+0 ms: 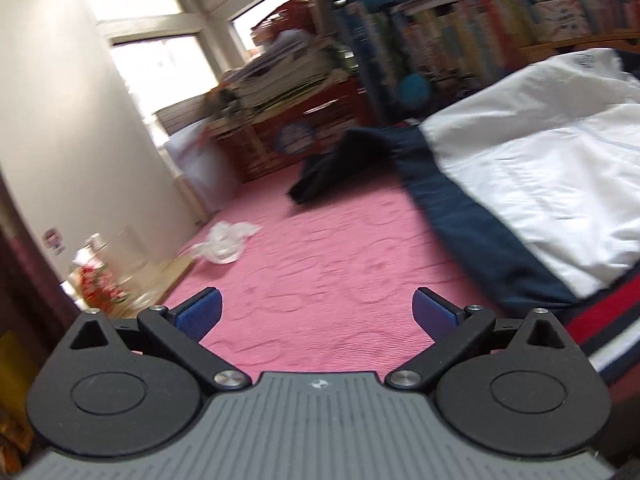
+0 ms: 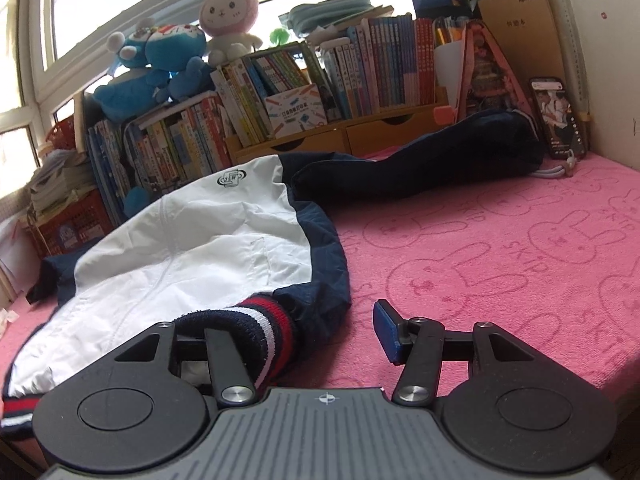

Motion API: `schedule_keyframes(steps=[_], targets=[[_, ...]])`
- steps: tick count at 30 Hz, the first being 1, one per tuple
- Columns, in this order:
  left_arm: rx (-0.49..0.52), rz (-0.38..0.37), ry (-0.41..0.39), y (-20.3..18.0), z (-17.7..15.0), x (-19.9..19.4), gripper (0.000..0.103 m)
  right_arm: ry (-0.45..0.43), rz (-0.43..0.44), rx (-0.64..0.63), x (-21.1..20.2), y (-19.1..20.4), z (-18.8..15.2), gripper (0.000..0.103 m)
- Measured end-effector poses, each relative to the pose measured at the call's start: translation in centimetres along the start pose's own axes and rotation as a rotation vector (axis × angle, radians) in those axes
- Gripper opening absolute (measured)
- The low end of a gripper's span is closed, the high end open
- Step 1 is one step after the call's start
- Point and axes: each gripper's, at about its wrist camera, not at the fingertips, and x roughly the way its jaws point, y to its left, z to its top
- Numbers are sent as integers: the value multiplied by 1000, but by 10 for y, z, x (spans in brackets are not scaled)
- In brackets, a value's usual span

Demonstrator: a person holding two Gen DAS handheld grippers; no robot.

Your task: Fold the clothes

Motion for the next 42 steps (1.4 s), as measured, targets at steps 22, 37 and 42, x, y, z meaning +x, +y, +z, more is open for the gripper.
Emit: schedule_keyframes(steps=[22, 37, 42], targets=[[256, -786, -299, -188, 51, -87, 103, -64, 47, -14, -9, 4, 1, 53], [63, -374, -39, -88, 43, -29, 103, -68, 102, 38, -2, -15, -12, 56], [147, -745, -165, -124, 56, -76, 103, -63, 121, 41, 4, -15, -10, 56]])
